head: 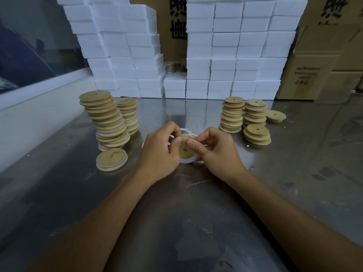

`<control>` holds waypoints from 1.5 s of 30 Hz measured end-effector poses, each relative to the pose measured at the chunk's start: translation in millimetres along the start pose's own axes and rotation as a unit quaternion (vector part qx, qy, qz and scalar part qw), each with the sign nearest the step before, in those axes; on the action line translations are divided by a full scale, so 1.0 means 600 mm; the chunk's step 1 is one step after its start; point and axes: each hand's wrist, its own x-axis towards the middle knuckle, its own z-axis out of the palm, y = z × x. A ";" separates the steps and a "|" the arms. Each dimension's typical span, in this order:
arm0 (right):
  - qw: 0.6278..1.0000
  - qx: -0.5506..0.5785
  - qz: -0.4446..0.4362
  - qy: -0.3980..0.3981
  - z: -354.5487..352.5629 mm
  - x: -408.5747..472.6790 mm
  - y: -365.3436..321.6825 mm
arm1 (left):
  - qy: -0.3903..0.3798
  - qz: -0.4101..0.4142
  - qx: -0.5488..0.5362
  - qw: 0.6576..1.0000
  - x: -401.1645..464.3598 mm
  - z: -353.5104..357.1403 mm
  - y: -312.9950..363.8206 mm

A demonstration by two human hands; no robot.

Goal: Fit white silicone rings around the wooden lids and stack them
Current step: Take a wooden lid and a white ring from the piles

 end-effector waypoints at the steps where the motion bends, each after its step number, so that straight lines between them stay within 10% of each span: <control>1: 1.000 -0.002 0.005 0.000 0.000 0.000 0.000 | 0.004 -0.006 -0.004 1.000 0.000 0.001 -0.002; 22: 0.997 -0.059 -0.057 -0.006 -0.001 -0.003 -0.004 | 0.002 0.101 0.075 0.992 -0.003 -0.002 0.001; 45: 0.999 -0.038 0.010 -0.001 -0.001 0.001 -0.004 | 0.020 0.007 0.011 1.000 0.001 0.000 -0.011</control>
